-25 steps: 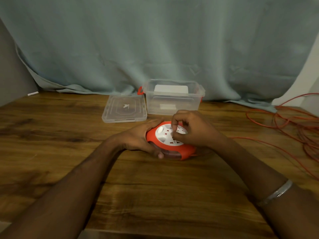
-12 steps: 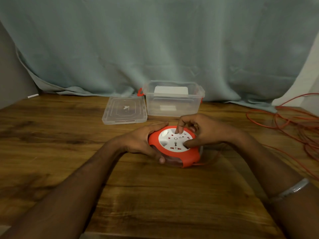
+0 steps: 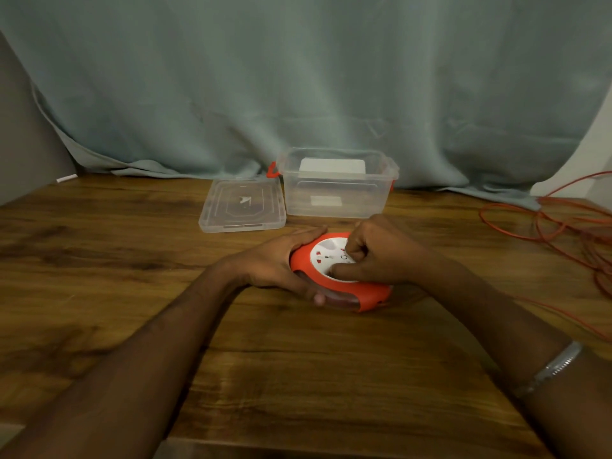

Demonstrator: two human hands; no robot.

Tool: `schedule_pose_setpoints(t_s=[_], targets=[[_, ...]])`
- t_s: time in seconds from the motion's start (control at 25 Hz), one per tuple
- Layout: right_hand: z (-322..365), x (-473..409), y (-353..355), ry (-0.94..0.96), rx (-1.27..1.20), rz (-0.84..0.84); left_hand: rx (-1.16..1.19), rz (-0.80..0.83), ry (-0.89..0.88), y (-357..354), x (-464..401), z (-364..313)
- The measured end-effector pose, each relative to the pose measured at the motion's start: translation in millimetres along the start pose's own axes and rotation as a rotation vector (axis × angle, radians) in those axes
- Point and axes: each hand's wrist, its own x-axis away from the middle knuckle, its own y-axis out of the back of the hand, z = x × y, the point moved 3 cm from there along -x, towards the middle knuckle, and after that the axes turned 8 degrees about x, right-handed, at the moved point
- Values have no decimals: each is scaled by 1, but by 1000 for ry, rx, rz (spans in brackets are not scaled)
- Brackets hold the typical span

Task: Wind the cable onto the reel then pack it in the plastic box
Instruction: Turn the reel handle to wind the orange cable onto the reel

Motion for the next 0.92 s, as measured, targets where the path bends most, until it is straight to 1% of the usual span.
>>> schedule_pose_setpoints(t_s=[0.16, 0.24, 0.32, 0.44, 0.68, 0.76, 0.92], targets=[[13, -2, 0, -18, 85, -57, 26, 11, -13, 0, 0, -1], [9, -1, 2, -21, 26, -104, 38, 14, -14, 0, -1, 1], [0, 1, 5, -48, -110, -123, 51, 15, -24, 0, -1, 3], [-10, 0, 7, -16, -249, -51, 56, 29, -24, 0, -1, 3], [-29, 1, 2, -3, -359, 139, 47, 60, -10, 0, -1, 2], [-30, 2, 2, 9, -365, 165, 47, 54, -13, 0, 0, 1], [-30, 2, 5, 48, -387, 158, 36, 40, -12, 0, 1, 0]])
